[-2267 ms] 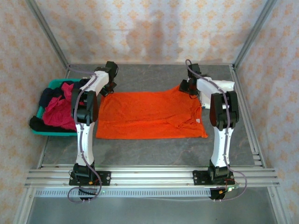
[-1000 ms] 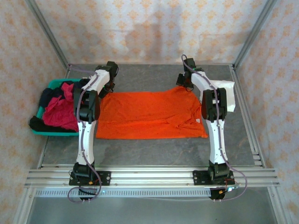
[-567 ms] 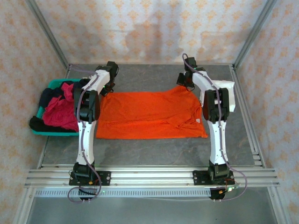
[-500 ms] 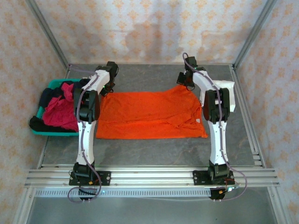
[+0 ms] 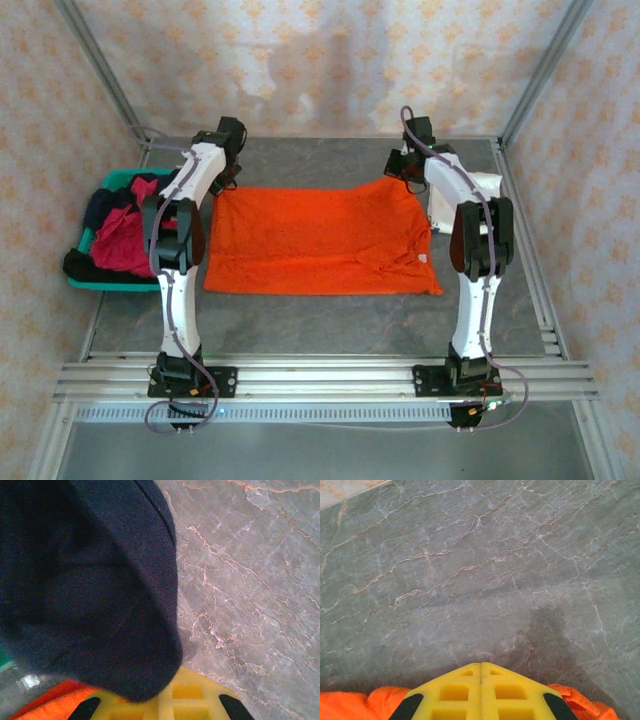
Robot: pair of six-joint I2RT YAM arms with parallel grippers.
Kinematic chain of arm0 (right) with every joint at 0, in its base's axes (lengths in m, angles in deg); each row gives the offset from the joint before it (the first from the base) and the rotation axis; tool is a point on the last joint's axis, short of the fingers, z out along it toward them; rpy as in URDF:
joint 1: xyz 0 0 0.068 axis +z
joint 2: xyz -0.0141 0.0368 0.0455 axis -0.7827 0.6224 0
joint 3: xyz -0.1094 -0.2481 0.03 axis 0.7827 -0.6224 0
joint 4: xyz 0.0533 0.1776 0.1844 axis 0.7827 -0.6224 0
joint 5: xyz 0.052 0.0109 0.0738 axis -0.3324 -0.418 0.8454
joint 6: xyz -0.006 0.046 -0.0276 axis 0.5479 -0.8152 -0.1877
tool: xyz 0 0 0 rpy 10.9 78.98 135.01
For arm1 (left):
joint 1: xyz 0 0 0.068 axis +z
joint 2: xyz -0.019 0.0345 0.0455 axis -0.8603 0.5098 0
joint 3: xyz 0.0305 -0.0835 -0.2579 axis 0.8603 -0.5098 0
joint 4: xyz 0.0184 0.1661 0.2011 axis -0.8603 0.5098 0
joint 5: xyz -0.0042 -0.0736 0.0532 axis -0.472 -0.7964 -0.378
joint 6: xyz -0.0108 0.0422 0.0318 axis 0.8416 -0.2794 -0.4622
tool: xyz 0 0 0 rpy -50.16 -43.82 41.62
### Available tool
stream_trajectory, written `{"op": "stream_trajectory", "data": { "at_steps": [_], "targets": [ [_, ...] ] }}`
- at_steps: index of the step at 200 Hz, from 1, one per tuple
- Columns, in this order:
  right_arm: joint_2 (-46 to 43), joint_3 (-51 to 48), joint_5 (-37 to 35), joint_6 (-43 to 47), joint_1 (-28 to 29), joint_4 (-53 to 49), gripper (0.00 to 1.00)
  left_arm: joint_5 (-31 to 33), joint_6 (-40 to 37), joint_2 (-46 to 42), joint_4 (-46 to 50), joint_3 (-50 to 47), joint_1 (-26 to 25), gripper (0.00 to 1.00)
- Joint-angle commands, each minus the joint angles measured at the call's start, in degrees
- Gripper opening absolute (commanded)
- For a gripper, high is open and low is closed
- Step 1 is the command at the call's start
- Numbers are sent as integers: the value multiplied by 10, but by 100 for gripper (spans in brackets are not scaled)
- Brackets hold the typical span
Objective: Fold and stack the t-shirts
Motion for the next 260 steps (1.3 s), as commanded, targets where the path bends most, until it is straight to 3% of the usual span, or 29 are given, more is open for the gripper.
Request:
{"op": "stream_trajectory", "data": {
  "at_steps": [1,113,260],
  "targets": [
    [-61,-43,4,2,-2,17,0,7,-10,-36,19,-35,-1,0],
    [-289,-288,18,11,4,30,0,-2,-23,-203,-35,-241,-19,0],
    [-519,-442,19,-18,22,-82,0,3,-28,-298,-39,-365,-22,0]
  ]
}}
